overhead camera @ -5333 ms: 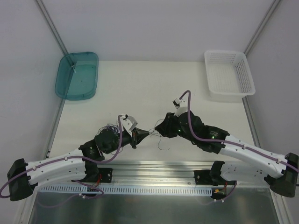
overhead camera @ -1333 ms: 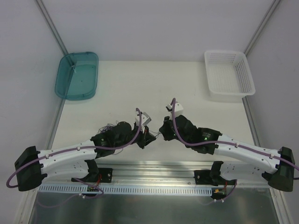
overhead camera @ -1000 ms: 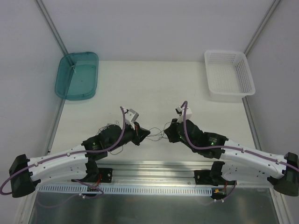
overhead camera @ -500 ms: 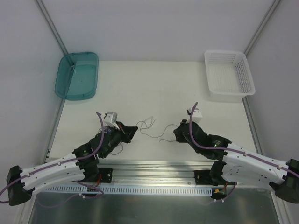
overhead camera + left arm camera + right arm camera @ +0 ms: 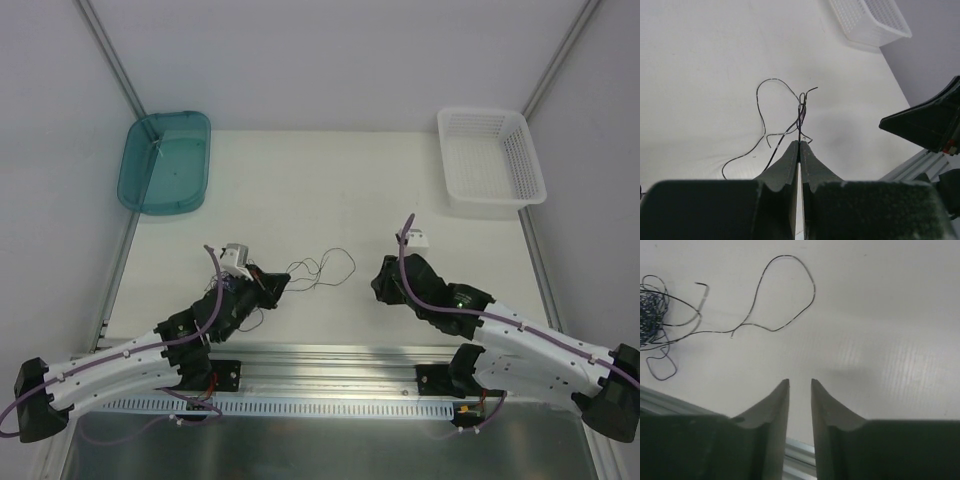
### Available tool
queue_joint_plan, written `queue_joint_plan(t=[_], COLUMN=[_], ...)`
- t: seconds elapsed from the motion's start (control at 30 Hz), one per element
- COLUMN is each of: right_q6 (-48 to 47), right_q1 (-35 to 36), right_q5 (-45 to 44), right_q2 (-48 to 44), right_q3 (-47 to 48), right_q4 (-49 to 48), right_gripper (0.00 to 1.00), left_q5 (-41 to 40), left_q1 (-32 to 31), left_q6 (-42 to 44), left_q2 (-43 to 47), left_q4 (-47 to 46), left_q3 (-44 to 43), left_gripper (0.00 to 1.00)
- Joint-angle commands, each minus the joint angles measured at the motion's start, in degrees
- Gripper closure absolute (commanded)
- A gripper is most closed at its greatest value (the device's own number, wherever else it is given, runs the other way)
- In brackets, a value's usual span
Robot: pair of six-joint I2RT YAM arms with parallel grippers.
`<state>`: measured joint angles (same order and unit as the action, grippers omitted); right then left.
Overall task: Untangle the cables
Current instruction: Untie the cable.
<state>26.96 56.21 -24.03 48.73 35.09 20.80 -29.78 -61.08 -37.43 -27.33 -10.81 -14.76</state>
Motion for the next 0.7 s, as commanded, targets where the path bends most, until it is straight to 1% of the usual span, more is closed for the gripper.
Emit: queue_joint_plan(t=[0.0, 0.03, 0.07, 0.1, 0.2, 0.23, 0.27, 0.33, 0.37, 0.4, 0.47, 0.6, 0.67], right_q6=[-1.74, -1.39, -1.82, -2.52, -9.8, -13.82, -20.65, -26.15, -30.08, -31.43, -34.06, -40.83, -42.42], right_q1=[1.01, 1.27, 1.54, 1.71, 1.8, 1.72, 1.54, -0.04, -0.83, -2.84, -4.17, -4.44, -4.96], right_q5=[6.71, 7.33, 8.38, 8.91, 13.55, 15.75, 19.86, 23.57, 29.07, 31.48, 35.53, 36.69, 38.08], right_q2=[3.28, 4.26, 5.4, 7.76, 11.29, 13.74, 14.72, 15.87, 15.7, 15.43, 14.64, 15.08, 15.6], right_q3=[5.42, 6.56, 8.74, 10.16, 14.55, 15.61, 16.75, 17.47, 17.12, 16.59, 15.89, 16.5, 16.59], right_q4=[-6.73, -7.95, -8.49, -8.84, -10.68, -10.78, -9.91, -7.71, -7.61, -7.53, -7.18, -4.98, -4.36], right_gripper=[0.69, 0.65, 0.58, 0.57, 0.56, 0.56, 0.56, 0.56, 0.57, 0.57, 0.57, 0.55, 0.55], left_q5=[4.99, 5.6, 6.57, 7.97, 10.96, 11.75, 12.37, 14.74, 15.71, 16.59, 19.4, 23.36, 24.94], left_q1=[-0.09, -0.09, -0.09, -0.09, -0.09, -0.09, -0.09, -0.09, -0.09, -0.09, -0.09, -0.09, -0.09], left_q6=[4.29, 4.73, 5.6, 5.96, 7.89, 9.12, 9.65, 11.23, 11.67, 12.11, 13.52, 15.02, 15.54], left_q2=[-3.25, -4.56, -5.27, -5.71, -7.56, -8.08, -8.35, -8.61, -8.7, -8.88, -9.49, -10.81, -11.34], left_q4=[-1.5, -1.76, -1.93, -2.54, -3.69, -3.87, -3.78, -3.69, -3.61, -3.52, -3.34, -3.17, -3.08], left_q3=[-3.51, -3.86, -4.04, -4.39, -5.27, -5.45, -5.71, -6.41, -6.68, -7.12, -7.56, -8.61, -8.96], left_gripper=[1.0, 1.0, 1.0, 1.0, 1.0, 1.0, 1.0, 1.0, 1.0, 1.0, 1.0, 1.0, 1.0])
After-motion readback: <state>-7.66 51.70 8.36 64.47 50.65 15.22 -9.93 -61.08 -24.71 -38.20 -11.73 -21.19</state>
